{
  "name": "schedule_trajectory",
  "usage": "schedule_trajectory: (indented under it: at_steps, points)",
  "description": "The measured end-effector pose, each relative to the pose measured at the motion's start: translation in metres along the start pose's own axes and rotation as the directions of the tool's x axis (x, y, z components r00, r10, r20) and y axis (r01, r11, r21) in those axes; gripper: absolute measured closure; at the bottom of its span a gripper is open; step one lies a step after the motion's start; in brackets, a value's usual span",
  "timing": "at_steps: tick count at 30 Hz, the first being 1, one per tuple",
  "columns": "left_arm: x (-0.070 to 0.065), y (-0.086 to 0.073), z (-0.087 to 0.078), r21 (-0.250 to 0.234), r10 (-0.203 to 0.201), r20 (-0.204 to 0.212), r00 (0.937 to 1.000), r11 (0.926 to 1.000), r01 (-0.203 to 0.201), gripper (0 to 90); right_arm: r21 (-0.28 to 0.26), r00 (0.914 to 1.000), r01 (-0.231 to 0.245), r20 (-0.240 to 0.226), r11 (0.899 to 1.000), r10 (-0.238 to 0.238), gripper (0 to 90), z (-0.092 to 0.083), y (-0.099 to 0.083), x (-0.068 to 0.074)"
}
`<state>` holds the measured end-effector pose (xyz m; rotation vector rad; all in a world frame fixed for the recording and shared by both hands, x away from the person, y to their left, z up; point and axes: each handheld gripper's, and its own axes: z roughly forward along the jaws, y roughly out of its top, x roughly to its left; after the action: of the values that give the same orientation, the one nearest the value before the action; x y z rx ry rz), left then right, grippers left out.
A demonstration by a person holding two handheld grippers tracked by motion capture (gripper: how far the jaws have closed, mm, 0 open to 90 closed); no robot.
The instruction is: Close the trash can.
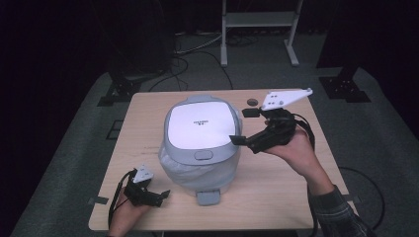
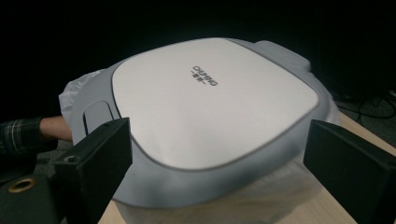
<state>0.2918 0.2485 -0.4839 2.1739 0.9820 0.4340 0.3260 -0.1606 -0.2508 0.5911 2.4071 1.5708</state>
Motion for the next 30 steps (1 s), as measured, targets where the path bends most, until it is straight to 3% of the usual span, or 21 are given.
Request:
schedule_trajectory:
  at_steps: [3,5,14,16,21,26,30]
  points:
    - [0.000,0.000,0.000,0.001,0.000,0.000,1.0000,1.0000,0.000,0.0,-0.008,0.9999,-0.008,0.007,1.000,0.008,7.1,-0.006,-0.005,-0.002]
    - [0.000,0.000,0.000,0.001,0.001,0.000,1.0000,1.0000,-0.001,0.0,-0.006,0.9993,-0.019,0.033,1.000,0.019,3.4,-0.016,-0.014,-0.005]
    - [0.000,0.000,0.000,0.000,0.000,0.000,1.0000,1.0000,0.000,0.0,0.001,0.9929,-0.049,0.109,0.999,0.049,2.7,-0.031,-0.046,-0.009]
    - [0.000,0.000,0.000,0.000,0.000,0.000,1.0000,1.0000,0.000,0.0,0.010,0.9874,-0.063,0.146,0.998,0.061,1.4,-0.033,-0.060,-0.011]
    - [0.000,0.000,0.000,0.000,0.000,0.000,1.0000,1.0000,0.000,0.0,0.015,0.9819,-0.096,0.165,0.995,0.092,1.3,-0.034,-0.080,-0.014]
    - [0.000,0.000,0.000,0.003,0.001,0.000,1.0000,1.0000,-0.001,0.0,0.025,0.9682,-0.133,0.217,0.991,0.124,1.2,-0.035,-0.117,-0.023]
    - [0.000,0.000,0.000,0.003,0.000,0.000,1.0000,1.0000,0.000,0.0,0.025,0.9621,-0.151,0.233,0.988,0.142,1.3,-0.036,-0.131,-0.027]
